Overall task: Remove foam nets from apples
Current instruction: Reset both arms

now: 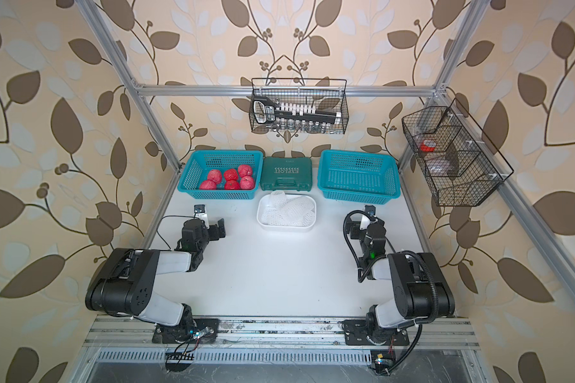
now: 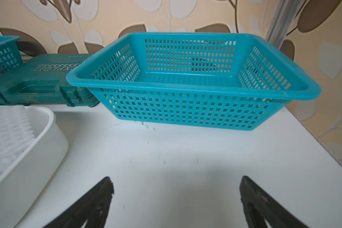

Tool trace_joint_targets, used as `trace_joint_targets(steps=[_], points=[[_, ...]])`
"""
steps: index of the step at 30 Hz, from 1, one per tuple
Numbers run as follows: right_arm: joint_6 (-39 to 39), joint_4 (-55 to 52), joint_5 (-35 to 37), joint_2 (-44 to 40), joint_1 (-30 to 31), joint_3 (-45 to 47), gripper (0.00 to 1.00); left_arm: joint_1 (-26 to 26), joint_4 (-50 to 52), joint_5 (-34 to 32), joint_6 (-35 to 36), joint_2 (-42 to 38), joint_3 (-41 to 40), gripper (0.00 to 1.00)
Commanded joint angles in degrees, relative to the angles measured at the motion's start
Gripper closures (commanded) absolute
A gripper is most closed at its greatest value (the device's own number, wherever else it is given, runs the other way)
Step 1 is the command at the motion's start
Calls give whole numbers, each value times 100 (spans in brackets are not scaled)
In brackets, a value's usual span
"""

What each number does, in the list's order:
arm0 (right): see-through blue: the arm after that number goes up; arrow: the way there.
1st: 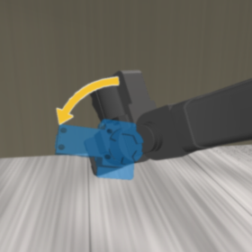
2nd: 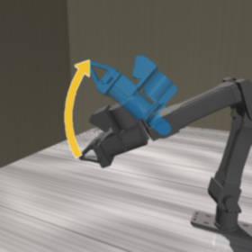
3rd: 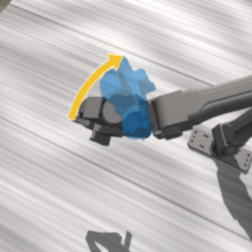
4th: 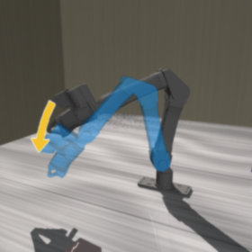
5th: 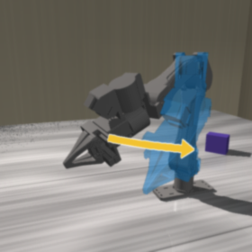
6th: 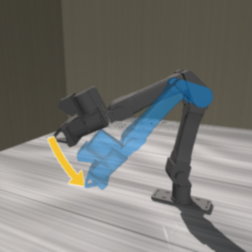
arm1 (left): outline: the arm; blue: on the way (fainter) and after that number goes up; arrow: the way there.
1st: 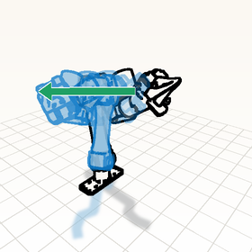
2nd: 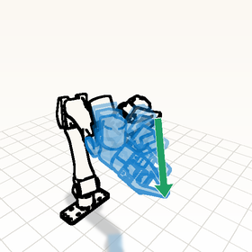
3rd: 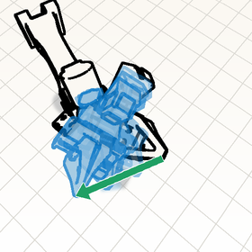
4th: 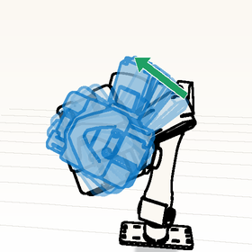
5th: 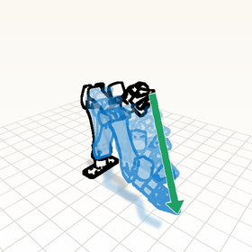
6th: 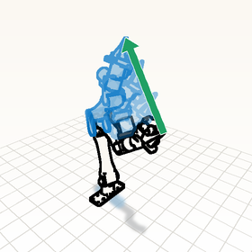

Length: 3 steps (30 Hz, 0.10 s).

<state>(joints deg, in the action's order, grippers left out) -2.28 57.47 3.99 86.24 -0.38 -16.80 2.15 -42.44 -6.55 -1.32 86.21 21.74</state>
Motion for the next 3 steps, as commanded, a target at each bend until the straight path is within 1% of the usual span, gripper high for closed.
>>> trace_joint_targets(steps=[1,3], points=[[-19,-136,-144,56,-23,-102,0,-36,12,-145,-52,-43,46,1],[-7,-85,-127,37,-12,-61,0,-35,-4,-145,-52,-52,25,1]])
